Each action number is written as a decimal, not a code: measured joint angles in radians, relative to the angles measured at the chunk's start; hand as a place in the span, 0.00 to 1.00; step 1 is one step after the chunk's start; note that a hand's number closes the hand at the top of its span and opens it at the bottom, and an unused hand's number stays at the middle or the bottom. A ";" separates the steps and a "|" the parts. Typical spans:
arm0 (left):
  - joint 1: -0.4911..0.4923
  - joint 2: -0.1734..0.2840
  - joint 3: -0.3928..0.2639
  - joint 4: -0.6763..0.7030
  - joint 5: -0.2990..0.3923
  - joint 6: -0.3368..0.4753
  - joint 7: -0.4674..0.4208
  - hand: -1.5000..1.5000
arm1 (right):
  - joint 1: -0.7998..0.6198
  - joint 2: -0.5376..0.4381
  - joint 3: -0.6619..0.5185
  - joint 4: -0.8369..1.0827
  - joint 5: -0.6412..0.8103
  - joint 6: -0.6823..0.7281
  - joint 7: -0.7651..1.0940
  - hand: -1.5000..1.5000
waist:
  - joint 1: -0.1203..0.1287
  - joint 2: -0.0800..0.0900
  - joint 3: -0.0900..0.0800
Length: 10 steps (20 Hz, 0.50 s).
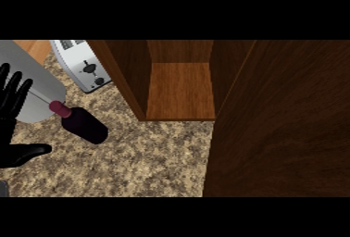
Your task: Pick up the wine, place it into the cabinet and close the cabinet
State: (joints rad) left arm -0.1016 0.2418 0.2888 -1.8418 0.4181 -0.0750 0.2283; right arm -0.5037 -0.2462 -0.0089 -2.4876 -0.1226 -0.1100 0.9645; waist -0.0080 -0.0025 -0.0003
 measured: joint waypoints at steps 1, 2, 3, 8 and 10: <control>-0.001 -0.003 -0.004 0.011 -0.008 0.001 -0.003 0.00 | -0.006 0.000 0.001 0.002 0.001 0.000 0.003 0.00 | 0.001 0.000 0.000; -0.009 -0.005 -0.013 0.031 -0.023 0.002 -0.009 0.00 | -0.022 0.001 0.005 0.004 0.002 -0.004 0.008 0.00 | 0.000 0.000 0.000; -0.002 -0.011 -0.017 0.049 -0.034 -0.004 -0.027 0.00 | -0.031 -0.001 0.004 0.004 0.003 -0.006 0.016 0.00 | 0.000 0.000 0.000; 0.014 -0.026 -0.020 0.152 -0.063 -0.037 -0.106 0.00 | -0.072 0.005 0.018 0.009 0.010 -0.022 0.039 0.00 | 0.001 0.000 -0.001; 0.032 -0.030 -0.014 0.193 -0.069 -0.057 -0.146 0.00 | -0.074 -0.001 -0.003 0.006 0.007 -0.022 0.045 0.00 | 0.001 0.000 0.000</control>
State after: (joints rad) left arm -0.0697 0.2115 0.2748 -1.6486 0.3488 -0.1316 0.0825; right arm -0.5779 -0.2470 -0.0115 -2.4812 -0.1156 -0.1318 1.0091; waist -0.0075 -0.0024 -0.0007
